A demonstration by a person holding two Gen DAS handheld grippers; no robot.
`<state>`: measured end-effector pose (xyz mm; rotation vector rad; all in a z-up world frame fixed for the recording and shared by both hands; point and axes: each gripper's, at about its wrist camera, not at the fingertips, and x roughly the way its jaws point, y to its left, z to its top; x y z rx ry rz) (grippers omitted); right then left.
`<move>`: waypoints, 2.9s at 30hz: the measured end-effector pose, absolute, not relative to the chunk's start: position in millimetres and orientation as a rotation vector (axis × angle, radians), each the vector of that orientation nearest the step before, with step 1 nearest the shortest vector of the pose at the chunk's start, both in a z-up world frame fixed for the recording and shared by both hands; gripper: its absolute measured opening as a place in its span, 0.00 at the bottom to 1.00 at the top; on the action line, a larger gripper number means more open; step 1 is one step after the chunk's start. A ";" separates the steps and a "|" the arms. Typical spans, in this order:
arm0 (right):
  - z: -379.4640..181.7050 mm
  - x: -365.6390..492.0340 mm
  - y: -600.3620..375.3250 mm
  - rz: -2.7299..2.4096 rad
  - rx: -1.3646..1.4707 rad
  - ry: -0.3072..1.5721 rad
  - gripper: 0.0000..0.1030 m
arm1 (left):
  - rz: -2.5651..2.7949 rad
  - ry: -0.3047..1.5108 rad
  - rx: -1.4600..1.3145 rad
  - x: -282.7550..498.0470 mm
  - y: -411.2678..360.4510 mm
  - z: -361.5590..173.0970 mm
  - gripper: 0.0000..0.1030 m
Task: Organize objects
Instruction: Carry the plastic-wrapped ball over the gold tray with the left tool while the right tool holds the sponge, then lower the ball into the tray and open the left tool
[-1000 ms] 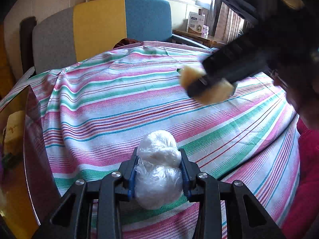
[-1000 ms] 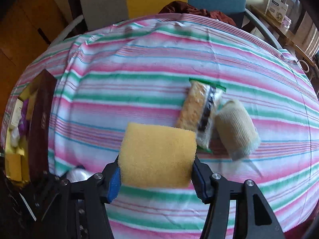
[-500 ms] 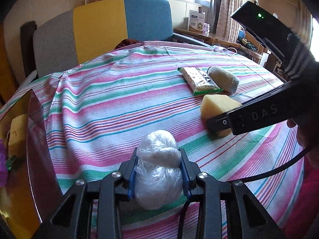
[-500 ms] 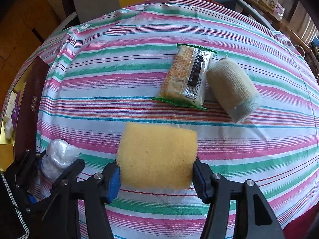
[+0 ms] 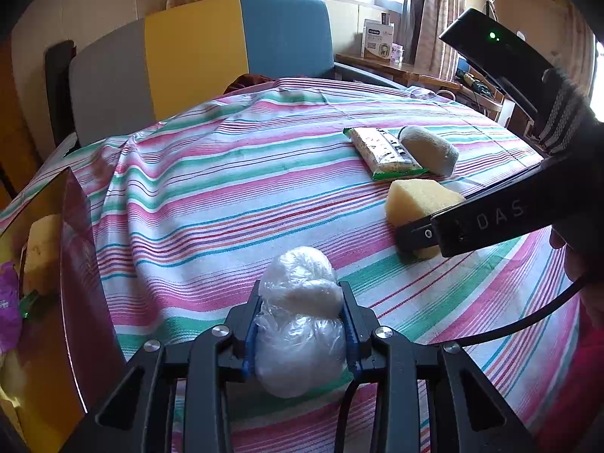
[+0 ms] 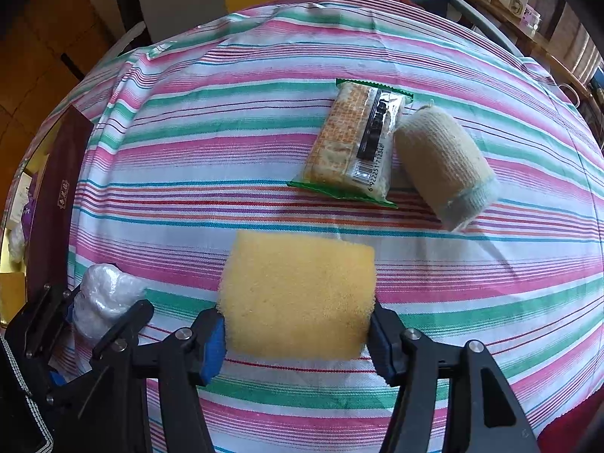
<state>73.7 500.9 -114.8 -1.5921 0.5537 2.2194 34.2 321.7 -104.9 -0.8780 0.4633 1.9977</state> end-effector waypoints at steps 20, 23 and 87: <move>-116.6 65.0 492.1 2.232 -1.588 0.488 0.62 | 2.054 0.381 -0.856 38.5 300.5 -69.6 0.35; -117.4 62.3 491.0 2.233 -1.587 0.482 0.62 | 2.067 0.361 -0.840 39.0 294.0 -58.7 0.35; -122.5 55.0 496.1 2.232 -1.581 0.377 0.64 | 2.564 0.188 -1.103 -73.3 88.8 -62.2 0.54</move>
